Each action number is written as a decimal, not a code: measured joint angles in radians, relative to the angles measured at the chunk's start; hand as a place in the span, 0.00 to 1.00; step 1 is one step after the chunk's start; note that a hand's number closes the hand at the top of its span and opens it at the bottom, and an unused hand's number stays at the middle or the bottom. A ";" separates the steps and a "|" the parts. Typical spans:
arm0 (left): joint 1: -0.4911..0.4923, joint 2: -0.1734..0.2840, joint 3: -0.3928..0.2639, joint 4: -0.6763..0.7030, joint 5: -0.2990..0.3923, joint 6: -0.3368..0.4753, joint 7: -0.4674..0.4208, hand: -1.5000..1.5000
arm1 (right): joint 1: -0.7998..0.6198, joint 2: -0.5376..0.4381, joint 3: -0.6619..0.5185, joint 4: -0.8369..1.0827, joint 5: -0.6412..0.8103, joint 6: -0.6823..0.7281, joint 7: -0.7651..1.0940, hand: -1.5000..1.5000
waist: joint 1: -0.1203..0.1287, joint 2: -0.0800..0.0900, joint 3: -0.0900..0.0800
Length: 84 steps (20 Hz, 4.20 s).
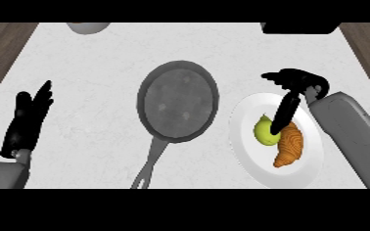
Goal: Pick the pear from the plate and place it in the pan
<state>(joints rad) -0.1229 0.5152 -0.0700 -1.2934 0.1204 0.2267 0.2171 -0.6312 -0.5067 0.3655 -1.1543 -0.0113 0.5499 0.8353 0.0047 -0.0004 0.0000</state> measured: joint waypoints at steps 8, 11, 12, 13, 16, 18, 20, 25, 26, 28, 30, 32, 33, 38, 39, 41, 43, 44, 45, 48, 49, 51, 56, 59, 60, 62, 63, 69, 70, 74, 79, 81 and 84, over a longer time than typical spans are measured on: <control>0.003 -0.019 0.056 0.014 -0.026 -0.052 -0.009 0.50 | 0.066 0.040 -0.038 -0.022 0.077 0.044 -0.022 0.00 | -0.001 0.000 0.000; 0.008 -0.040 0.065 0.018 -0.049 -0.057 -0.018 0.50 | 0.066 0.077 -0.050 -0.004 0.126 0.045 -0.028 0.00 | -0.001 0.001 0.000; 0.025 -0.045 0.066 -0.006 -0.057 -0.052 -0.013 0.50 | 0.062 0.085 -0.057 0.019 0.143 0.047 -0.042 0.00 | 0.001 0.000 0.000; 0.016 -0.043 0.079 0.009 -0.058 -0.064 -0.020 0.50 | 0.063 0.096 -0.063 0.009 0.150 0.049 -0.033 0.00 | 0.000 0.001 0.000; 0.040 -0.052 0.094 -0.030 -0.071 -0.074 -0.004 0.50 | 0.054 0.127 -0.082 0.049 0.195 0.055 -0.049 0.00 | 0.002 0.001 0.000; 0.028 -0.057 0.110 -0.016 -0.081 -0.085 -0.002 0.50 | 0.064 0.141 -0.092 0.057 0.219 0.061 -0.056 0.00 | 0.000 0.001 0.000; 0.003 -0.066 0.116 0.008 -0.095 -0.093 0.000 0.50 | 0.074 0.153 -0.102 0.053 0.237 0.065 -0.057 0.00 | -0.002 0.001 0.000; 0.010 -0.090 0.134 -0.003 -0.120 -0.100 0.010 0.50 | 0.109 0.163 -0.124 0.064 0.286 0.085 -0.080 0.00 | -0.001 0.001 0.000; 0.000 -0.080 0.146 0.003 -0.118 -0.114 0.014 0.50 | 0.111 0.162 -0.129 0.074 0.297 0.090 -0.091 0.00 | -0.001 0.001 0.000; -0.001 -0.096 0.147 -0.007 -0.132 -0.110 0.026 0.50 | 0.119 0.169 -0.135 0.073 0.318 0.094 -0.091 0.00 | -0.001 0.000 0.000; -0.008 -0.112 0.146 -0.010 -0.146 -0.107 0.028 0.50 | 0.117 0.191 -0.134 0.081 0.347 0.087 -0.089 1.00 | -0.002 -0.002 -0.003; -0.029 -0.116 0.153 0.015 -0.153 -0.109 0.020 0.50 | 0.115 0.181 -0.121 0.083 0.385 0.083 -0.146 1.00 | -0.003 -0.003 -0.004; -0.018 -0.115 0.158 0.015 -0.150 -0.117 0.010 0.50 | 0.118 0.177 -0.109 0.075 0.407 0.078 -0.162 1.00 | -0.002 -0.003 -0.004; 0.000 -0.129 0.164 -0.020 -0.168 -0.128 0.024 0.50 | 0.112 0.166 -0.102 0.106 0.508 0.039 -0.271 1.00 | 0.002 -0.006 -0.004; -0.004 -0.130 0.169 -0.020 -0.170 -0.131 0.030 0.50 | 0.097 0.166 -0.109 0.135 0.525 0.030 -0.297 1.00 | 0.003 -0.005 -0.004; 0.004 -0.129 0.182 -0.022 -0.174 -0.138 0.025 0.50 | 0.121 0.169 -0.118 0.103 0.537 0.033 -0.300 1.00 | 0.002 -0.006 -0.004; -0.007 -0.134 0.191 -0.007 -0.180 -0.143 0.019 0.50 | 0.136 0.172 -0.135 0.096 0.548 0.026 -0.315 1.00 | 0.000 -0.005 -0.003; 0.002 -0.140 0.189 -0.025 -0.186 -0.141 0.031 0.50 | 0.140 0.174 -0.147 0.094 0.552 0.021 -0.318 1.00 | 0.001 -0.005 -0.003; -0.008 -0.136 0.197 -0.002 -0.185 -0.148 0.018 0.50 | 0.160 0.169 -0.147 0.050 0.553 0.026 -0.310 1.00 | -0.003 -0.004 -0.002; -0.002 -0.130 0.208 0.003 -0.182 -0.155 0.014 0.50 | 0.229 0.114 -0.115 -0.066 0.608 -0.028 -0.380 1.00 | -0.013 -0.005 -0.001; 0.001 -0.126 0.213 0.003 -0.181 -0.156 0.017 0.50 | 0.255 0.095 -0.098 -0.114 0.632 -0.058 -0.407 1.00 | -0.019 -0.007 -0.001; 0.014 -0.130 0.216 0.003 -0.185 -0.147 0.010 0.50 | 0.303 0.044 -0.078 -0.217 0.675 -0.113 -0.463 1.00 | -0.033 -0.011 0.000; 0.026 -0.119 0.233 -0.005 -0.177 -0.150 0.016 0.50 | 0.395 -0.023 -0.098 -0.436 0.743 -0.315 -0.595 1.00 | -0.047 -0.014 0.001; 0.033 -0.126 0.229 -0.007 -0.181 -0.147 0.015 0.50 | 0.443 -0.016 -0.126 -0.569 0.747 -0.426 -0.652 1.00 | -0.050 -0.014 0.001; 0.033 -0.132 0.226 -0.006 -0.181 -0.147 0.009 0.50 | 0.466 -0.019 -0.142 -0.597 0.743 -0.460 -0.684 1.00 | -0.047 -0.012 0.001; 0.029 -0.135 0.222 -0.016 -0.187 -0.145 0.011 0.50 | 0.522 -0.013 -0.150 -0.679 0.747 -0.500 -0.704 1.00 | -0.039 -0.009 0.000; 0.020 -0.140 0.221 -0.015 -0.189 -0.143 0.015 0.50 | 0.535 -0.010 -0.158 -0.716 0.742 -0.501 -0.704 1.00 | -0.034 -0.008 0.000; -0.002 -0.147 0.219 -0.009 -0.202 -0.156 0.024 0.50 | 0.474 0.104 -0.123 -0.807 0.757 -0.460 -0.598 1.00 | -0.011 -0.002 0.000; -0.013 -0.150 0.216 -0.008 -0.206 -0.156 0.031 0.50 | 0.453 0.130 -0.116 -0.789 0.763 -0.464 -0.589 1.00 | -0.008 -0.002 0.000; -0.014 -0.153 0.215 -0.023 -0.216 -0.160 0.039 0.50 | 0.339 0.245 -0.085 -0.693 0.789 -0.467 -0.524 1.00 | 0.001 0.000 0.000; 0.003 -0.160 0.217 -0.017 -0.215 -0.176 0.013 0.50 | 0.173 0.388 -0.095 -0.465 0.800 -0.518 -0.500 1.00 | 0.011 0.003 0.000; 0.003 -0.164 0.216 -0.024 -0.217 -0.177 0.015 0.50 | 0.111 0.432 -0.103 -0.352 0.802 -0.552 -0.511 1.00 | 0.013 0.004 0.000; -0.007 -0.167 0.214 -0.029 -0.223 -0.178 0.026 0.50 | 0.026 0.470 -0.086 -0.186 0.787 -0.633 -0.512 1.00 | 0.016 0.005 0.000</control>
<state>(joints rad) -0.1304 0.3481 0.1439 -1.3221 -0.1028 0.0489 0.2436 -0.6051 -0.0366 0.2799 -1.3401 0.7758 -0.0829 0.3235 0.0207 0.0042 0.0000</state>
